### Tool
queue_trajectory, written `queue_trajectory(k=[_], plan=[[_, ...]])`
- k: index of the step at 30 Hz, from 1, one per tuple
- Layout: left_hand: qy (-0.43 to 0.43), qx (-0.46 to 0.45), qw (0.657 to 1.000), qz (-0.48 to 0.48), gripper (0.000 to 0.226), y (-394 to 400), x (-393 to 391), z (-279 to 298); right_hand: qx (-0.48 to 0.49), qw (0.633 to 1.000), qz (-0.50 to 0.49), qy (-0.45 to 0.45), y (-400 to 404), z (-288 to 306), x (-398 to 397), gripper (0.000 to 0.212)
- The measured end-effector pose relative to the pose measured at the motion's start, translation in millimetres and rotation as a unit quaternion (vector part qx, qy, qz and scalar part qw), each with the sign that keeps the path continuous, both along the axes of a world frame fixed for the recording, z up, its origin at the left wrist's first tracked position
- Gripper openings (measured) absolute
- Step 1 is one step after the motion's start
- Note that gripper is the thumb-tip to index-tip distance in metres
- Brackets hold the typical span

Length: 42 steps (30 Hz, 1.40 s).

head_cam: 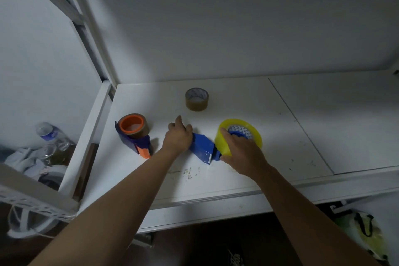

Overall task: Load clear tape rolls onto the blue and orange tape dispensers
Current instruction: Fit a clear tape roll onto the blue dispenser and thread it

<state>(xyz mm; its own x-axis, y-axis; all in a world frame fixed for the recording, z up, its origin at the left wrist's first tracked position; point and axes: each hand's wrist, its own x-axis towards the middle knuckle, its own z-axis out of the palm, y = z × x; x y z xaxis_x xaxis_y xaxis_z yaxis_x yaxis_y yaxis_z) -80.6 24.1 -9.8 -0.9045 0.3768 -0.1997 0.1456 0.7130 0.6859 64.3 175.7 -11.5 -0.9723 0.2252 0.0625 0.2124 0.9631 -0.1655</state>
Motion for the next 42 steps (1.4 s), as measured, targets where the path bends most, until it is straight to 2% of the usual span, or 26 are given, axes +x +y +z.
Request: queue_trajectory(k=[2, 4, 6, 8, 11, 13, 15, 17, 20, 22, 24, 28, 30, 32, 34, 37, 39, 42], plan=[[0.052, -0.038, 0.998, -0.025, 0.054, 1, 4, -1, 0.026, 1.000, 0.005, -0.006, 2, -2, 0, 0.085], [0.166, -0.076, 0.982, -0.057, 0.053, 2, 13, 0, 0.052, 0.998, 0.010, -0.021, 3, -3, 1, 0.085], [0.263, -0.051, 0.956, -0.117, 0.053, 6, 23, 2, 0.067, 0.997, 0.017, -0.045, 5, -3, 2, 0.085], [0.307, -0.019, 0.935, -0.175, 0.057, 12, 32, 1, 0.060, 0.996, 0.031, -0.057, 11, 1, 6, 0.086], [0.282, -0.075, 0.926, -0.237, 0.071, 16, 42, -1, -0.012, 0.999, 0.018, -0.035, 31, 11, 16, 0.087], [0.258, -0.138, 0.917, -0.271, 0.081, 16, 43, -3, -0.067, 0.997, -0.021, -0.018, 52, 19, 26, 0.073], [0.247, -0.173, 0.909, -0.288, 0.078, 17, 42, -2, -0.099, 0.993, -0.029, -0.059, 68, 22, 36, 0.063], [0.244, -0.171, 0.910, -0.288, 0.066, 18, 41, 0, -0.124, 0.988, -0.008, -0.090, 74, 21, 43, 0.056], [0.242, -0.163, 0.907, -0.303, 0.052, 18, 39, 1, -0.098, 0.990, 0.017, -0.101, 72, 17, 45, 0.049], [0.235, -0.171, 0.904, -0.313, 0.052, 17, 39, 1, -0.068, 0.993, 0.015, -0.100, 69, 16, 45, 0.046], [0.232, -0.180, 0.902, -0.315, 0.060, 17, 40, -1, -0.042, 0.994, 0.017, -0.097, 68, 18, 44, 0.044], [0.277, -0.198, 0.890, -0.302, 0.095, 17, 46, -4, 0.032, 0.993, 0.052, -0.105, 63, 25, 38, 0.042], [0.276, -0.203, 0.890, -0.300, 0.099, 18, 47, -3, 0.037, 0.992, 0.057, -0.104, 56, 27, 33, 0.038], [0.257, -0.199, 0.897, -0.298, 0.096, 19, 47, -2, 0.043, 0.993, 0.044, -0.101, 47, 26, 26, 0.039], [0.220, -0.189, 0.911, -0.292, 0.077, 20, 47, -1, 0.045, 0.995, 0.024, -0.087, 37, 21, 20, 0.046], [0.196, -0.181, 0.917, -0.296, 0.057, 19, 46, 0, -0.021, 0.998, -0.008, -0.064, 30, 24, 17, 0.043], [0.209, -0.193, 0.909, -0.304, 0.060, 18, 44, 0, -0.060, 0.992, -0.005, -0.107, 41, 34, 21, 0.030], [0.220, -0.206, 0.900, -0.314, 0.067, 18, 43, 0, -0.059, 0.980, 0.019, -0.191, 57, 38, 29, 0.051]])
